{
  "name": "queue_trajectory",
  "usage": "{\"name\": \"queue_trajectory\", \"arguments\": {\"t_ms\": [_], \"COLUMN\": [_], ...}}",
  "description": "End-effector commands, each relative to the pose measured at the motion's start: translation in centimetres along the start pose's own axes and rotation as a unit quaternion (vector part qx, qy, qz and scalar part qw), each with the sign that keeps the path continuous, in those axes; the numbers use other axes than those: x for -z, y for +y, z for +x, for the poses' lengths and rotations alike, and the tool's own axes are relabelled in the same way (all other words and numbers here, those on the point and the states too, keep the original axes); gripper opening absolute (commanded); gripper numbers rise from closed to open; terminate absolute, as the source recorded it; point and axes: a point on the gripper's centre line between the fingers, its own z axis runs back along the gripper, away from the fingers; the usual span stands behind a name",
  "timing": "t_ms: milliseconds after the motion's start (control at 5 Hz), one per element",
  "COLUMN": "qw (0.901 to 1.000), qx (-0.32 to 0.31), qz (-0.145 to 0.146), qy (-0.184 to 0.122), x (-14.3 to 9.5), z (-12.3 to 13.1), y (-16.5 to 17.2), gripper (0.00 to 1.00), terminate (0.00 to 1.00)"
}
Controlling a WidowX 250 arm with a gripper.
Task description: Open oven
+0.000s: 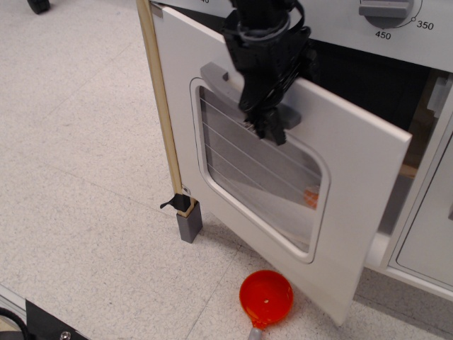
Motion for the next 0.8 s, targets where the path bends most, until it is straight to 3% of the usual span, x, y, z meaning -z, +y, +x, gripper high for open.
{"name": "queue_trajectory", "arguments": {"t_ms": [0,200,400,600], "qw": [0.9974,0.9858,0.9577,0.9186], "qx": [0.068,0.155,0.273,0.371], "qz": [0.018,0.030,0.051,0.074], "qy": [-0.014,-0.056,-0.077,-0.115], "x": [-4.7,-5.7,-6.0,-5.9], "z": [4.5,6.6,8.8,10.9], "y": [5.0,6.4,7.0,7.8], "gripper": [1.00,1.00,1.00,1.00], "terminate": [0.00,0.00,0.00,0.00]}}
